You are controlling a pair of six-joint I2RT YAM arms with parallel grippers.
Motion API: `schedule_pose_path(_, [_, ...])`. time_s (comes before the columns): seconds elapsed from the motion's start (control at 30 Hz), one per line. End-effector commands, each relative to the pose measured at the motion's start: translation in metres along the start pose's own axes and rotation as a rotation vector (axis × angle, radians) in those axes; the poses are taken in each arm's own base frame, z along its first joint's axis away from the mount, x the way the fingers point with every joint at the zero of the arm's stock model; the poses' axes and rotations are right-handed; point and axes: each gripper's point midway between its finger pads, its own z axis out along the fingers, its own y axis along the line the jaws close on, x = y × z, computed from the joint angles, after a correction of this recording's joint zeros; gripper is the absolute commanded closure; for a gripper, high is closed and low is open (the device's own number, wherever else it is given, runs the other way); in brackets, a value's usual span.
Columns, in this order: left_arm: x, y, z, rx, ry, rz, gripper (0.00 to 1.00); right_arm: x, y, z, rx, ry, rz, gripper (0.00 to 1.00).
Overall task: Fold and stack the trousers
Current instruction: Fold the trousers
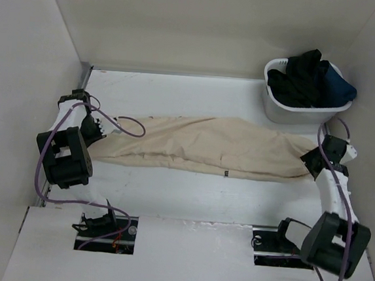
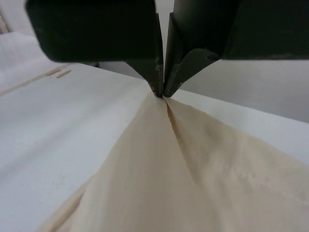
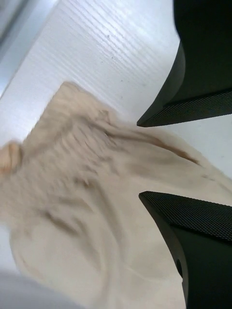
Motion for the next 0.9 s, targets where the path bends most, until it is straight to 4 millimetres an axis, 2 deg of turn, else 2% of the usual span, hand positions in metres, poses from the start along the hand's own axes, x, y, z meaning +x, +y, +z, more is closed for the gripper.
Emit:
schedule_pose_path(0.0, [-0.001,0.021,-0.009,-0.097,-0.003,0.009,0.95,-0.038,0.03,-0.062,-0.061,-0.201,-0.263,0.39])
schedule_pose_path(0.07, [-0.002,0.028,-0.008,-0.113,-0.008,0.004,0.95,-0.03,0.056,-0.092,-0.153,-0.25,-0.424,0.39])
schedule_pose_path(0.1, [-0.003,0.031,-0.008,-0.122,-0.009,0.001,0.95,-0.015,0.075,-0.104,-0.238,-0.244,-0.518,0.41])
schedule_pose_path(0.13, [-0.003,0.034,-0.008,-0.128,-0.01,-0.002,0.95,0.009,0.101,-0.118,-0.366,-0.217,-0.642,0.41])
schedule_pose_path(0.2, [-0.002,0.039,-0.009,-0.14,-0.012,-0.007,0.95,0.075,0.145,-0.145,-0.635,-0.114,-0.91,0.4])
schedule_pose_path(0.3, [-0.004,0.041,-0.009,-0.141,-0.017,-0.008,0.94,0.152,0.179,-0.162,-0.818,0.026,-1.196,0.41])
schedule_pose_path(0.37, [-0.005,0.041,-0.008,-0.139,-0.017,-0.007,0.94,0.19,0.192,-0.161,-0.862,0.105,-1.362,0.4])
schedule_pose_path(0.4, [-0.005,0.041,-0.008,-0.141,-0.018,-0.007,0.94,0.203,0.198,-0.159,-0.878,0.121,-1.419,0.39])
schedule_pose_path(0.57, [-0.006,0.045,-0.011,-0.163,-0.018,-0.006,0.94,0.238,0.223,-0.157,-0.952,0.144,-1.565,0.39])
schedule_pose_path(0.7, [-0.006,0.046,-0.012,-0.166,-0.017,-0.006,0.94,0.262,0.218,-0.158,-0.993,0.181,-1.654,0.34])
schedule_pose_path(0.87, [-0.007,0.045,-0.011,-0.163,-0.017,-0.005,0.94,0.271,0.218,-0.144,-0.954,0.18,-1.678,0.29])
